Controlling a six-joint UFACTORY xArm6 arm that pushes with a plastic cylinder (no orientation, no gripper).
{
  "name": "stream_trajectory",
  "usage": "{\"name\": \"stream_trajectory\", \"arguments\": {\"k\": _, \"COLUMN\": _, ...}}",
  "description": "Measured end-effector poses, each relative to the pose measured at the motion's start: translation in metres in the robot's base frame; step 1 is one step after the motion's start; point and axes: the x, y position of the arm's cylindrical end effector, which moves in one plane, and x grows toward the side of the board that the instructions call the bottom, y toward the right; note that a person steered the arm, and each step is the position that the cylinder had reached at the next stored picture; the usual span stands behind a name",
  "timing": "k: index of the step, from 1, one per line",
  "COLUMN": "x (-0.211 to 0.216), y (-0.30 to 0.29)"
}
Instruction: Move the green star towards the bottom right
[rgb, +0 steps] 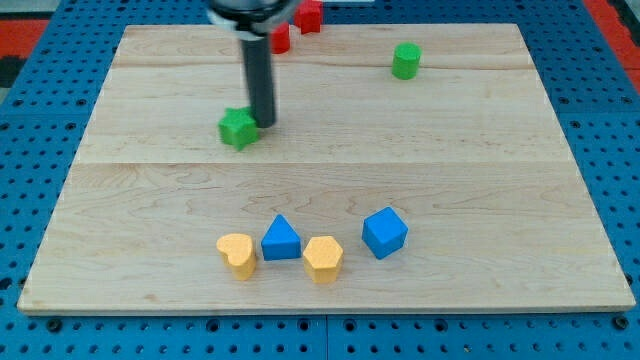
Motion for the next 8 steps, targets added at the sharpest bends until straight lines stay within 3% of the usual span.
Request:
{"name": "stream_trajectory", "arguments": {"k": 1, "x": 0.002, "y": -0.023}}
{"name": "stream_trajectory", "arguments": {"k": 3, "x": 0.008, "y": -0.147}}
{"name": "stream_trajectory", "arguments": {"k": 4, "x": 0.047, "y": -0.134}}
{"name": "stream_trajectory", "arguments": {"k": 6, "x": 0.058, "y": 0.002}}
{"name": "stream_trajectory", "arguments": {"k": 7, "x": 0.052, "y": 0.061}}
{"name": "stream_trajectory", "arguments": {"k": 8, "x": 0.027, "y": 0.071}}
